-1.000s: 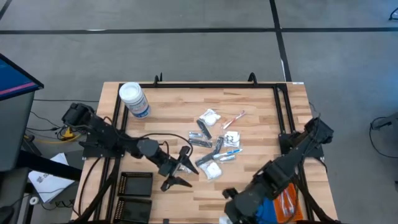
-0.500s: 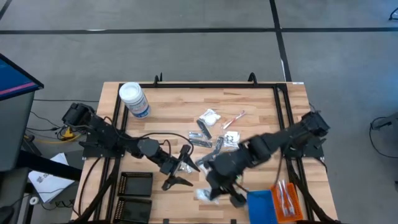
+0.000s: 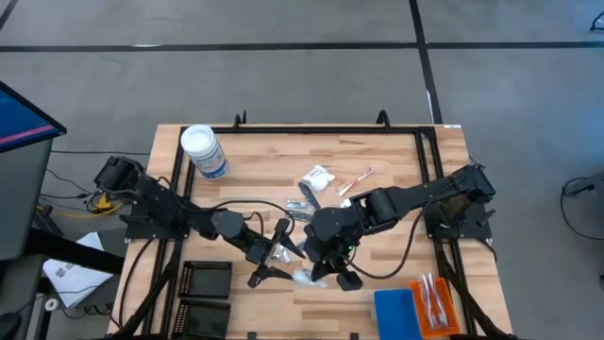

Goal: Pick & Place Travel size toiletries
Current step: Put the vanity pack into the bottom black bin

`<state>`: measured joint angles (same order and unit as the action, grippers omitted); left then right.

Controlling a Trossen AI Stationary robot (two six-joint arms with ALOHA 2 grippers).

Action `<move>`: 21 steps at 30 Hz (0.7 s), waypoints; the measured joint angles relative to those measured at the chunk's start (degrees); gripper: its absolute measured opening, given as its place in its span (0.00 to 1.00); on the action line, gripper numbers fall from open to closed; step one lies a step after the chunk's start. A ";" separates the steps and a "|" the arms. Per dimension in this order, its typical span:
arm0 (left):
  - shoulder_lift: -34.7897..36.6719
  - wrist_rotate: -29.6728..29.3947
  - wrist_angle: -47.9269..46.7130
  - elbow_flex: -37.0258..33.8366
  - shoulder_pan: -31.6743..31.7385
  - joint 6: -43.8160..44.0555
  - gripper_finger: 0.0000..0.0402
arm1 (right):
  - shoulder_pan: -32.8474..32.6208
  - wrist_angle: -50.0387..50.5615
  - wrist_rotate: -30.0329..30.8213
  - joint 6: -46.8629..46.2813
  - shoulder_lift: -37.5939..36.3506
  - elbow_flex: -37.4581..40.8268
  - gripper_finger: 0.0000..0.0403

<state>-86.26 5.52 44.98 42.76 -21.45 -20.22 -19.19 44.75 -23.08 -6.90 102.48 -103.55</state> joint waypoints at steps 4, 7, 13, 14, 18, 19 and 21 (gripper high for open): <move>0.00 0.04 0.04 0.00 -0.02 1.20 0.66 | -0.75 0.46 0.05 -0.04 0.00 0.00 0.00; 0.00 0.73 0.04 0.00 -0.07 1.20 0.66 | -1.23 1.25 0.57 -0.17 0.00 0.00 0.00; 0.00 2.71 0.18 0.63 -0.37 1.22 0.66 | -0.46 0.88 1.10 -0.57 0.00 0.00 0.00; 0.02 2.71 0.10 0.63 -0.37 1.22 0.66 | 0.12 0.47 1.10 -0.49 0.00 0.00 0.00; 0.02 2.29 0.02 0.63 -0.37 1.22 0.66 | 2.27 -1.72 0.71 -0.15 0.00 -0.01 0.00; 0.02 1.30 -0.02 0.63 -0.36 1.22 0.66 | 2.76 -1.71 0.32 -0.11 0.00 -0.02 0.00; 0.02 -0.69 -0.05 0.63 -0.35 1.22 0.66 | 3.40 -1.50 0.19 0.25 0.00 -0.02 0.00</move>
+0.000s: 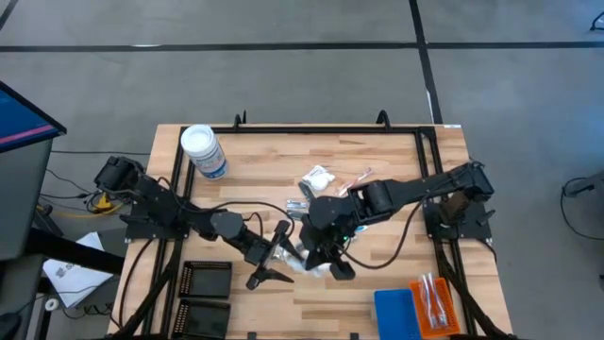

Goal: Pick & Place Travel size toiletries
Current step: Put the vanity pack into the bottom black bin

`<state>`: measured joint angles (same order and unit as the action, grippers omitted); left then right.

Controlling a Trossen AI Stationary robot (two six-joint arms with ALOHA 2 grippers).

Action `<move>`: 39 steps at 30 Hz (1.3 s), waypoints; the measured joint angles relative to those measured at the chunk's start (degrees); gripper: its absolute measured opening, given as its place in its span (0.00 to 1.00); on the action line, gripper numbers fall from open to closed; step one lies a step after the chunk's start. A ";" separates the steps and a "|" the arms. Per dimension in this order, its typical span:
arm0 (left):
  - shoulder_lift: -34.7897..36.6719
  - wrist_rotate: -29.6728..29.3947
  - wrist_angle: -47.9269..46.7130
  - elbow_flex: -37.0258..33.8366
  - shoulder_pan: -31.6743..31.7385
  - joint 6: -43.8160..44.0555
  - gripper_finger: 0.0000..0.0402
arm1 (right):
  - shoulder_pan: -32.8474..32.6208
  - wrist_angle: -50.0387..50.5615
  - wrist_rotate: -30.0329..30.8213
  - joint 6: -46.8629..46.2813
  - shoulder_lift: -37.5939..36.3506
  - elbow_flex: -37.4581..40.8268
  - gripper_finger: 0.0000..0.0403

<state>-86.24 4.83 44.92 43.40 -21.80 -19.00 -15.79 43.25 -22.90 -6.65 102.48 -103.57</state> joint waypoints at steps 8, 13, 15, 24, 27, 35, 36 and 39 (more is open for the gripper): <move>0.00 -1.46 -1.11 0.00 0.01 1.25 0.65 | 0.22 0.37 -1.07 0.65 0.00 0.00 0.00; 0.00 -0.35 -3.21 -0.02 1.27 3.24 0.58 | 0.13 0.12 -1.09 1.09 0.00 0.00 0.00; 0.02 0.16 -3.08 -0.02 1.64 4.33 0.54 | 0.13 -0.56 -1.09 1.11 0.00 0.00 0.00; 0.02 -0.60 -2.97 -0.02 1.64 4.75 0.30 | 0.96 -1.30 -1.14 0.40 -0.02 0.00 0.00; 0.02 -0.58 -2.84 -0.02 1.64 4.94 0.15 | 0.62 -1.34 -1.19 -0.25 -0.13 0.00 0.01; 0.40 -0.10 -2.85 -0.02 1.64 7.85 0.06 | -1.32 8.52 0.17 -2.85 -2.55 -6.50 0.14; 0.65 -0.06 -2.60 -0.02 1.64 8.24 0.05 | -1.89 9.92 0.32 -2.85 -2.82 -7.74 0.16; 1.94 -0.08 -3.08 -0.08 1.52 10.15 0.04 | -3.65 13.51 4.37 -2.45 -4.05 -11.53 0.20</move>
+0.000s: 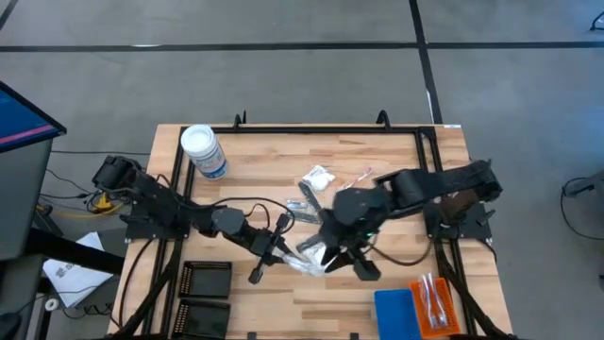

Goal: Pick & Place Travel size toiletries
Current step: Put the vanity pack into the bottom black bin

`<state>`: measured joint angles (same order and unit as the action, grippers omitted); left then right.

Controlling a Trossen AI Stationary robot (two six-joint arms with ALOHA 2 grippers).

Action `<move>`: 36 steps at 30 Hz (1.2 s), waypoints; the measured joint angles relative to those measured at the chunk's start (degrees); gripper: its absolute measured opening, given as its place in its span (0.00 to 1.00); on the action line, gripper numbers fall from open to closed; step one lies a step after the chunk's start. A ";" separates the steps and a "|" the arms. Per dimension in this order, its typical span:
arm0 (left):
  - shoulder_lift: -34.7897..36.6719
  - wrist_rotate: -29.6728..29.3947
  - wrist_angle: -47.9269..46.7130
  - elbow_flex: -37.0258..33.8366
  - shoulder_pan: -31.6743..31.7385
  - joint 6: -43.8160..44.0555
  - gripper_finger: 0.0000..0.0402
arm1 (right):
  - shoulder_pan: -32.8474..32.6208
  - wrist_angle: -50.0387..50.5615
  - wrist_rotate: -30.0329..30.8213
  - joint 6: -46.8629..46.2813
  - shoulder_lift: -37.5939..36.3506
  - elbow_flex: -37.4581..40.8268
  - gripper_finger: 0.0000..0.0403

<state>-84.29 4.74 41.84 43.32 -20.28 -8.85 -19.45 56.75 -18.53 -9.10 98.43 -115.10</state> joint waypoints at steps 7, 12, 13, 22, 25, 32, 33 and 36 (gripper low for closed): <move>7.62 -0.04 -3.38 -0.01 -3.89 4.26 0.04 | -6.79 0.95 25.44 7.44 -2.79 0.50 0.24; 18.02 -5.03 -11.42 0.06 -11.24 4.88 0.04 | -8.21 -8.98 28.31 13.97 -2.70 9.20 0.23; 19.68 -8.40 -13.30 0.06 -13.41 4.65 0.04 | -7.83 -12.03 28.43 15.39 -2.70 12.07 0.22; 23.45 -43.34 -18.09 0.06 -31.13 -0.60 0.04 | 2.11 -58.28 20.24 25.41 -3.34 36.03 0.12; 23.17 -45.46 -17.94 0.06 -33.08 -0.36 0.04 | 7.05 -69.66 9.32 23.07 -3.22 37.51 0.09; 23.19 -48.51 -16.98 0.06 -33.25 -2.39 0.04 | 13.41 -81.39 -15.28 15.75 -3.16 37.37 0.09; 23.19 -48.51 -16.93 0.06 -32.87 -2.49 0.04 | 13.21 -80.86 -16.13 16.20 -2.77 37.35 0.10; 23.17 -48.44 -16.94 0.06 -31.86 -2.50 0.04 | 11.92 -79.21 -16.09 16.63 -2.25 37.53 0.14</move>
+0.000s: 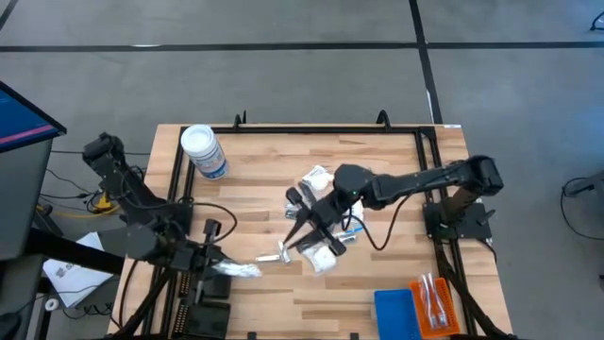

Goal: Pick & Place Travel size toiletries
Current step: Put the vanity pack into the bottom black bin

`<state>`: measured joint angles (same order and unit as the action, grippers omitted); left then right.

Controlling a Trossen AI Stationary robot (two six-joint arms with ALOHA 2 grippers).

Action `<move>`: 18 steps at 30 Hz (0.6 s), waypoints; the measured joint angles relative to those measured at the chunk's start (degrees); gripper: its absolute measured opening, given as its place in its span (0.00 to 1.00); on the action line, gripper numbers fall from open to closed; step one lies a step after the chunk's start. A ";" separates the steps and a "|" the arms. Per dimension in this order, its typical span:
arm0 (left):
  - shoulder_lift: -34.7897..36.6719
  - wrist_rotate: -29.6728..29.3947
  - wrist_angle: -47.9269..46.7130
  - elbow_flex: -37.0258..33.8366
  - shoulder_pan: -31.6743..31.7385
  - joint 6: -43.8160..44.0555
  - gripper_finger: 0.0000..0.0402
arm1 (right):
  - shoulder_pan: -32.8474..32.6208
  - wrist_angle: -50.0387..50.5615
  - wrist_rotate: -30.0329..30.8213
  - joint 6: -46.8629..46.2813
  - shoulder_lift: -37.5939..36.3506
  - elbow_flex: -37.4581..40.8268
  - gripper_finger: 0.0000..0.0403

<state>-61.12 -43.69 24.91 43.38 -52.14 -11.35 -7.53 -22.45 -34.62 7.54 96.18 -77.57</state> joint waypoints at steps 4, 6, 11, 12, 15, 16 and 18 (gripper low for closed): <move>0.00 1.02 -0.02 -0.04 1.40 -0.20 0.04 | -1.22 -0.80 3.11 0.98 0.43 -0.17 0.20; -0.02 1.70 -0.02 -0.04 1.90 -0.05 0.04 | -1.53 0.03 7.37 1.01 0.65 -0.14 0.23; -0.02 0.93 -0.02 -0.12 1.92 0.04 0.04 | -2.03 1.99 15.18 1.00 1.08 -0.14 0.37; -0.02 0.29 0.12 -0.36 1.92 0.04 0.04 | -2.40 0.99 15.26 1.00 1.59 -0.16 0.41; -0.07 -3.31 0.08 -1.23 1.92 0.03 0.04 | -4.63 0.93 15.40 2.85 1.92 -0.03 0.52; -0.07 -4.50 0.29 -1.37 1.92 -0.09 0.04 | -5.24 0.59 15.46 4.36 2.07 -0.10 0.56; -0.04 -5.77 1.82 -1.83 1.92 -1.23 0.04 | -6.29 0.35 16.84 6.24 2.75 -0.70 0.63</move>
<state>-61.17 -49.46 26.73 41.54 -50.22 -12.59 -13.82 -22.10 -17.79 13.78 98.93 -78.27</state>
